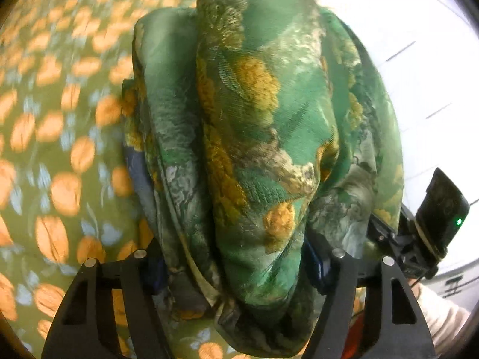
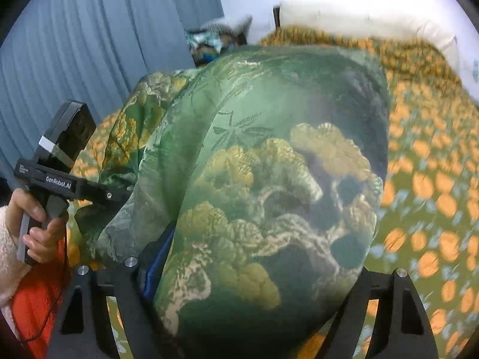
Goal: Fold large clothes
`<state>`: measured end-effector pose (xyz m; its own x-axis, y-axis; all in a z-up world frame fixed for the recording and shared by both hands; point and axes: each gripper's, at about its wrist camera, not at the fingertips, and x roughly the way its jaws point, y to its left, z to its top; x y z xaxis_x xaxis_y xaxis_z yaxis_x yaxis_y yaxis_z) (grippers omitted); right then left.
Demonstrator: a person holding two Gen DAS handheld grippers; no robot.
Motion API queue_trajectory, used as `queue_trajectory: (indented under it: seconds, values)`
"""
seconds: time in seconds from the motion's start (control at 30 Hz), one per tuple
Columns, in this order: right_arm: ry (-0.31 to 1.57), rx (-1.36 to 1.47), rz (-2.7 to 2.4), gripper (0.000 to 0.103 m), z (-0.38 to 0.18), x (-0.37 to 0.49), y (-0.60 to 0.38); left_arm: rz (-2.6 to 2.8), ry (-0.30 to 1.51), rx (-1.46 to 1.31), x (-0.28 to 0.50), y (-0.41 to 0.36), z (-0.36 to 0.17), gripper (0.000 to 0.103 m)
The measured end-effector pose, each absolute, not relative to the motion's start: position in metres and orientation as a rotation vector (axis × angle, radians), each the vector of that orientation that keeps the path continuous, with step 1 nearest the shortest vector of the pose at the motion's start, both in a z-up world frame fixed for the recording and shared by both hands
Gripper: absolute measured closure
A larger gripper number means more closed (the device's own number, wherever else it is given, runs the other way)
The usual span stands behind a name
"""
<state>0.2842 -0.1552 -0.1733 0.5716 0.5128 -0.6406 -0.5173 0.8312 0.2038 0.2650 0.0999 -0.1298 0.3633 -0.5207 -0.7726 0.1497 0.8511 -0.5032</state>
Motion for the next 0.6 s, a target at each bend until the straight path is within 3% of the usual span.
queue_trajectory:
  seconds: [0.27, 0.3, 0.37, 0.43, 0.5, 0.6]
  values:
    - [0.732, 0.091, 0.566, 0.022, -0.144, 0.362, -0.201, -0.461, 1.041, -0.323, 0.360, 0.061, -0.097, 0.029]
    - [0.744, 0.111, 0.560, 0.022, -0.148, 0.374, -0.204, -0.454, 1.039, -0.313, 0.371, 0.054, -0.101, 0.028]
    - [0.814, 0.190, 0.556, 0.018, -0.165, 0.408, -0.224, -0.406, 1.052, -0.284, 0.395, 0.045, -0.119, 0.008]
    - [0.949, 0.310, 0.536, 0.006, -0.196, 0.440, -0.241, -0.292, 1.126, -0.280, 0.411, 0.047, -0.152, 0.001]
    - [1.108, 0.394, 0.438, 0.000, -0.234, 0.459, -0.258, -0.338, 1.148, -0.380, 0.407, 0.058, -0.166, 0.000]
    - [1.029, 0.445, 0.456, 0.000, -0.230, 0.435, -0.274, -0.361, 1.059, -0.356, 0.379, 0.064, -0.140, 0.002]
